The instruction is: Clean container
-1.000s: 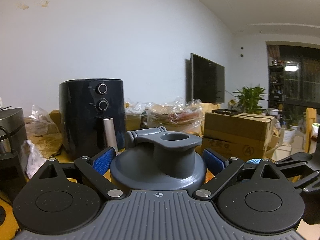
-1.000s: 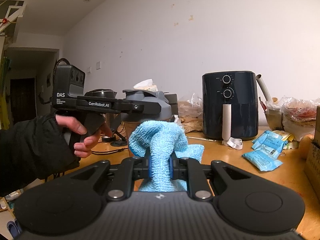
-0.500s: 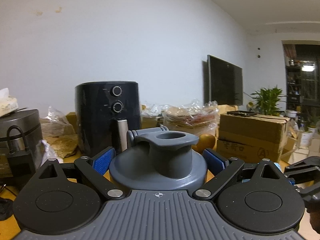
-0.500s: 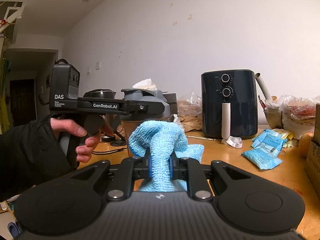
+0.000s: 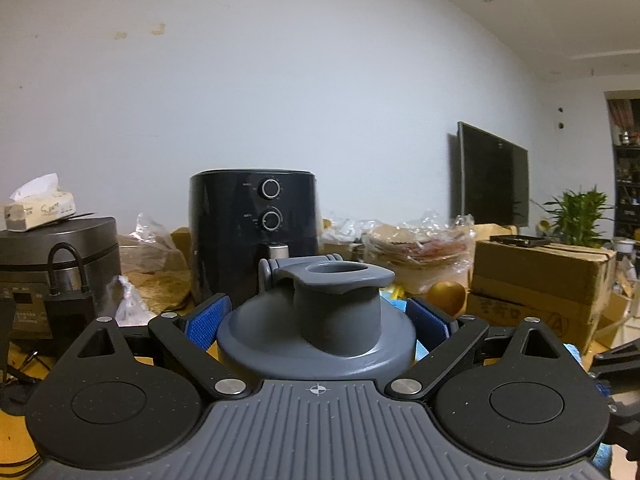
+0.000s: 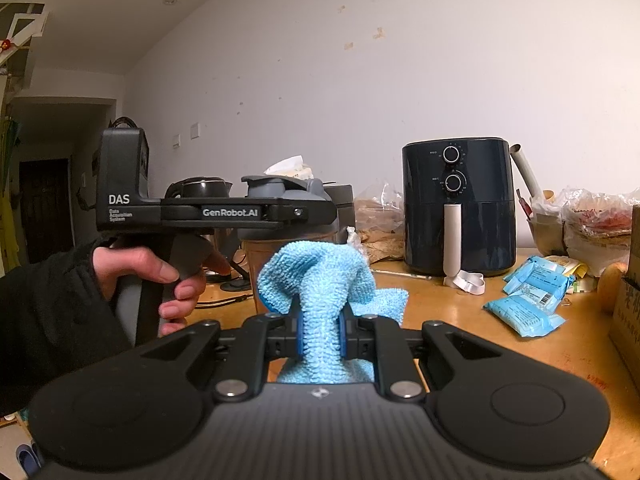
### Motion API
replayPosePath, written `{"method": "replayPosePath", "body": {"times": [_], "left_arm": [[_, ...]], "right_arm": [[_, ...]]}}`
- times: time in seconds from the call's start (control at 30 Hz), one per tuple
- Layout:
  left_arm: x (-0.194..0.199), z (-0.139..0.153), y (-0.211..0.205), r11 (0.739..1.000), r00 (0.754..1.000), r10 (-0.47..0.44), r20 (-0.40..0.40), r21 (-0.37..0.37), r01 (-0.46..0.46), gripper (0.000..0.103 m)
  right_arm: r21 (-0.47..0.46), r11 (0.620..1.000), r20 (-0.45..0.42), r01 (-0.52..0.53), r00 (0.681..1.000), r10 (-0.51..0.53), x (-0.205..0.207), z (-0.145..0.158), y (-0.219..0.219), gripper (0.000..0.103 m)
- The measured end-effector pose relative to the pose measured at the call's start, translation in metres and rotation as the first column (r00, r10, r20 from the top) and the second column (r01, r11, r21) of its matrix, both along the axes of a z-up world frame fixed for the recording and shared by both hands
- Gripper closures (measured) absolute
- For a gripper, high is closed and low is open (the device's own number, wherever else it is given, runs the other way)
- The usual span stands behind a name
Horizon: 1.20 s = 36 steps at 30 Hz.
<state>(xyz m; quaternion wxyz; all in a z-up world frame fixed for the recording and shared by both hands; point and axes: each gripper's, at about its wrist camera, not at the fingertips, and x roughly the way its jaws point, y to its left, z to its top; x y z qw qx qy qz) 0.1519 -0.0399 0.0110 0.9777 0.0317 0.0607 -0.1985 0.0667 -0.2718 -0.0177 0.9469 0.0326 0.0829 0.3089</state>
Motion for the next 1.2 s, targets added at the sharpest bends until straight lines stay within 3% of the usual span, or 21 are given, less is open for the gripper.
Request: {"method": "replayPosePath", "body": {"times": [0.2,0.4,0.5,0.77,1.2], "left_arm": [[-0.003,0.002,-0.011,0.997,0.997,0.068,0.023,0.033,-0.069,0.007],[-0.002,-0.001,-0.017,0.991,0.991,0.135,-0.006,0.016,-0.135,0.006],[-0.003,-0.002,-0.02,0.984,0.984,0.176,0.001,0.009,-0.176,0.0],[-0.008,-0.005,-0.028,0.971,0.971,0.241,0.011,0.007,-0.241,0.0],[-0.008,-0.003,-0.032,0.936,0.939,0.343,-0.016,-0.075,-0.343,0.0]], "right_arm": [[0.0,1.0,-0.001,0.003,1.0,-0.003,0.0,0.001,0.0,0.092],[0.002,1.0,0.0,0.003,1.0,-0.003,0.001,0.002,-0.001,0.092],[0.002,1.0,0.001,0.006,1.0,-0.006,0.001,0.002,-0.002,0.091],[0.004,1.0,0.0,0.01,1.0,-0.01,0.0,0.001,-0.003,0.091],[0.008,1.0,0.0,0.014,1.0,-0.014,-0.002,0.001,-0.005,0.091]]}}
